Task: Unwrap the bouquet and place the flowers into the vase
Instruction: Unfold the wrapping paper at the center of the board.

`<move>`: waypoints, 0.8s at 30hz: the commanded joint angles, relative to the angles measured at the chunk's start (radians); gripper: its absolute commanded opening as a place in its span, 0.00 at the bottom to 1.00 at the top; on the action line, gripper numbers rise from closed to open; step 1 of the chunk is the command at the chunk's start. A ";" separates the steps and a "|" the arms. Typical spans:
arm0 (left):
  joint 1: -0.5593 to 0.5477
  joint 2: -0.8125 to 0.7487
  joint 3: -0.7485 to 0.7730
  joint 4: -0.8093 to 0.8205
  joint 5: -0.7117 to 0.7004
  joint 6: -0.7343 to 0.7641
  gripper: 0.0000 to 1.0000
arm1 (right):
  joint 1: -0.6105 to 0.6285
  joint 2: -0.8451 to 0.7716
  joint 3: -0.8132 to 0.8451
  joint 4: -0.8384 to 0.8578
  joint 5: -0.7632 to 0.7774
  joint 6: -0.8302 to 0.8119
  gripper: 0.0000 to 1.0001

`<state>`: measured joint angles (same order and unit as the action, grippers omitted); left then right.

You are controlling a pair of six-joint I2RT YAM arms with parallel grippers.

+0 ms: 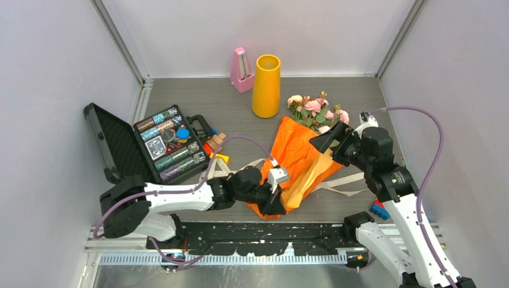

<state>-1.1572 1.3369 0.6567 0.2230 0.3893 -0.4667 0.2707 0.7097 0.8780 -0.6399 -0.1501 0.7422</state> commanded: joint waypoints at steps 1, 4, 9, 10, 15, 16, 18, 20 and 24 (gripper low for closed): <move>-0.048 0.049 0.043 -0.020 -0.020 0.056 0.00 | -0.004 -0.021 0.121 -0.034 -0.036 0.007 0.88; -0.085 0.078 0.062 -0.059 -0.030 0.077 0.06 | -0.005 -0.019 0.164 -0.074 -0.028 -0.013 0.88; -0.102 0.075 0.083 -0.085 -0.026 0.080 0.43 | -0.004 0.008 0.177 -0.113 -0.029 -0.026 0.88; -0.103 0.063 0.085 -0.085 -0.025 0.075 0.51 | -0.004 0.014 0.175 -0.118 -0.032 -0.034 0.88; -0.103 -0.027 0.079 -0.060 -0.025 0.041 0.77 | -0.004 0.089 0.161 -0.163 -0.040 -0.080 0.86; -0.102 -0.047 0.077 -0.060 -0.026 0.034 0.80 | -0.004 0.108 0.160 -0.168 -0.044 -0.085 0.85; -0.102 -0.090 0.073 -0.067 -0.037 0.024 0.84 | -0.004 0.134 0.154 -0.177 -0.058 -0.095 0.84; -0.102 -0.144 0.064 -0.072 -0.047 0.016 0.88 | -0.004 0.154 0.135 -0.178 -0.079 -0.098 0.83; -0.100 -0.224 0.048 -0.099 -0.123 0.013 0.96 | -0.004 0.195 0.092 -0.191 -0.090 -0.112 0.81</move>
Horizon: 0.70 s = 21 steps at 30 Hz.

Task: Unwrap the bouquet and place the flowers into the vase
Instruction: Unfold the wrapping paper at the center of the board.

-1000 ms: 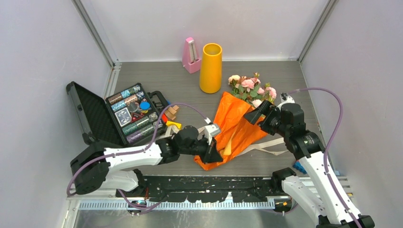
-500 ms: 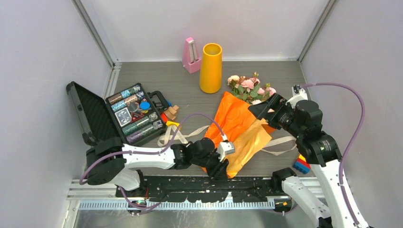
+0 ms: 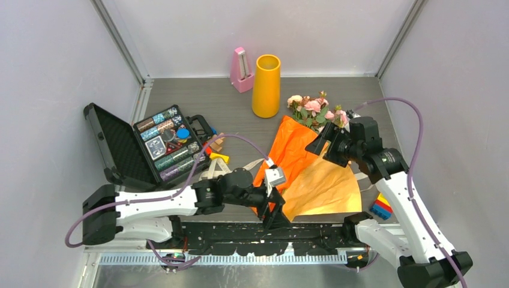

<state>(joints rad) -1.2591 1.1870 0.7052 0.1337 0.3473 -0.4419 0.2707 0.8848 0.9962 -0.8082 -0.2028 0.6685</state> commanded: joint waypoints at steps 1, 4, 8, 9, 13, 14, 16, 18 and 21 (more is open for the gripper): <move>0.002 -0.090 -0.002 -0.031 -0.117 -0.011 0.98 | -0.004 0.035 -0.033 -0.029 -0.029 -0.039 0.80; 0.019 -0.097 -0.004 -0.104 -0.242 -0.025 1.00 | -0.004 0.057 -0.085 -0.053 -0.015 -0.032 0.77; 0.121 -0.044 -0.026 -0.199 -0.339 -0.156 1.00 | -0.004 0.058 -0.198 -0.046 -0.016 0.010 0.76; 0.156 -0.031 -0.042 -0.199 -0.339 -0.192 0.99 | -0.004 0.048 -0.241 -0.043 -0.013 0.018 0.76; 0.262 -0.010 -0.131 -0.100 -0.314 -0.279 0.99 | -0.004 -0.001 -0.353 -0.020 0.031 0.089 0.76; 0.274 -0.005 -0.142 -0.083 -0.309 -0.285 0.99 | -0.004 -0.019 -0.372 -0.012 0.036 0.101 0.77; 0.289 0.006 -0.149 -0.080 -0.310 -0.291 0.99 | -0.004 -0.041 -0.418 0.003 0.054 0.138 0.78; 0.297 0.022 -0.147 -0.088 -0.320 -0.289 0.99 | -0.004 -0.054 -0.456 0.020 0.066 0.168 0.81; 0.300 0.045 -0.140 -0.098 -0.330 -0.277 0.99 | -0.004 -0.058 -0.502 0.049 0.098 0.211 0.84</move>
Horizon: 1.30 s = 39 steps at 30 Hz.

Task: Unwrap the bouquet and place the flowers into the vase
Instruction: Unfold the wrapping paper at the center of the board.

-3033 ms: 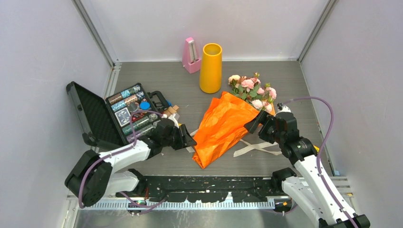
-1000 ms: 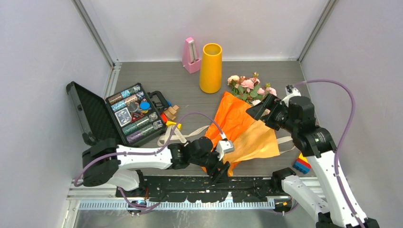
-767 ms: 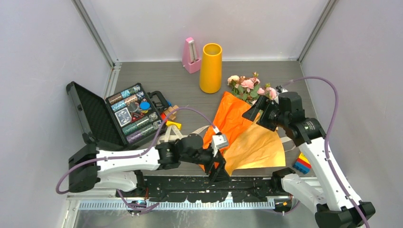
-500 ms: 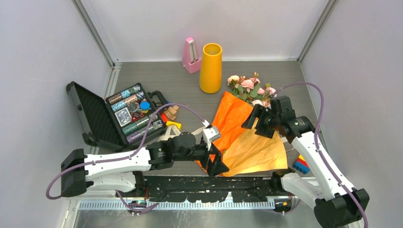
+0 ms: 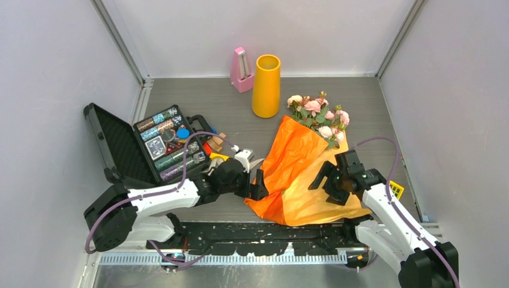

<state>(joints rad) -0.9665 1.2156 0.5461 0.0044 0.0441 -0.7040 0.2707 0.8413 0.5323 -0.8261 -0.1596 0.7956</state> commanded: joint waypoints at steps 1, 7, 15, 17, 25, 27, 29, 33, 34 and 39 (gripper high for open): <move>0.008 0.026 0.022 0.028 -0.033 -0.007 0.99 | -0.004 -0.011 -0.044 0.070 0.064 0.090 0.84; 0.011 0.096 0.062 -0.002 -0.099 0.047 0.98 | -0.004 0.017 -0.058 0.093 0.137 0.129 0.89; 0.012 0.176 0.091 0.003 -0.144 0.035 0.73 | -0.004 0.034 -0.096 0.165 0.187 0.174 0.89; 0.012 0.195 0.089 0.014 -0.144 0.032 0.63 | -0.004 0.029 -0.103 0.167 0.220 0.182 0.89; 0.013 0.260 0.102 0.021 -0.143 0.030 0.23 | -0.004 -0.023 -0.079 0.182 0.210 0.166 0.88; 0.013 0.261 0.105 0.021 -0.142 0.032 0.21 | -0.004 -0.035 -0.044 0.189 0.138 0.104 0.77; 0.012 0.259 0.106 0.020 -0.141 0.036 0.20 | 0.000 -0.039 -0.004 0.191 0.068 0.042 0.66; 0.012 0.252 0.112 0.005 -0.153 0.044 0.17 | 0.054 -0.045 0.042 0.217 -0.026 -0.020 0.65; 0.012 0.250 0.113 0.001 -0.157 0.045 0.17 | 0.088 -0.043 0.043 0.226 -0.037 -0.017 0.66; 0.013 0.245 0.115 -0.002 -0.169 0.049 0.16 | 0.287 0.015 -0.007 0.341 -0.056 0.068 0.66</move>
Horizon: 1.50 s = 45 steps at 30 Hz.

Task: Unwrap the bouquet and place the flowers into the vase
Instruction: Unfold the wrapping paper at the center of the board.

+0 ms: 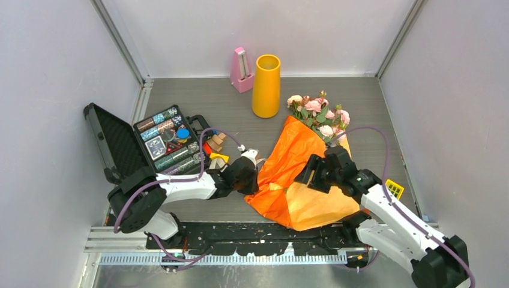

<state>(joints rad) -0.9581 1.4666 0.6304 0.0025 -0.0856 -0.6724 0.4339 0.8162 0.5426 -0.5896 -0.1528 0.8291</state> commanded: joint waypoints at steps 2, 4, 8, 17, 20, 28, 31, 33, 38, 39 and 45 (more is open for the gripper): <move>0.005 -0.007 0.036 -0.030 -0.047 0.018 0.16 | 0.185 0.074 -0.040 0.131 -0.053 0.075 0.65; 0.007 -0.006 0.043 -0.047 -0.053 0.021 0.16 | 0.225 0.097 -0.058 0.131 -0.033 0.108 0.64; 0.015 -0.005 0.046 -0.064 -0.063 0.022 0.16 | 0.248 0.096 -0.116 0.115 -0.003 0.175 0.63; 0.041 0.005 0.048 -0.057 -0.074 0.031 0.14 | 0.250 -0.010 -0.227 0.080 0.030 0.274 0.63; 0.056 0.003 0.048 -0.059 -0.081 0.036 0.14 | 0.250 -0.043 -0.249 0.052 0.041 0.299 0.63; 0.062 -0.039 0.128 -0.142 -0.018 0.205 0.59 | 0.249 -0.093 -0.147 -0.039 0.111 0.267 0.69; 0.060 -0.095 0.154 -0.174 0.001 0.283 0.71 | 0.248 -0.076 -0.055 -0.073 0.186 0.226 0.75; 0.053 -0.141 0.157 -0.177 0.024 0.336 0.74 | 0.243 -0.058 -0.007 -0.091 0.229 0.197 0.79; -0.016 -0.215 0.133 -0.157 0.081 0.417 0.75 | 0.155 -0.013 0.065 -0.092 0.236 0.110 0.82; -0.038 -0.214 0.125 -0.151 0.081 0.426 0.74 | 0.136 -0.005 0.078 -0.092 0.230 0.099 0.82; -0.194 -0.142 0.107 -0.091 -0.005 0.455 0.66 | -0.061 -0.018 0.090 -0.077 0.171 0.033 0.82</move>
<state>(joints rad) -1.0676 1.2785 0.7471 -0.1459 -0.0402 -0.2741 0.4572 0.8120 0.5964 -0.6724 0.0322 0.9272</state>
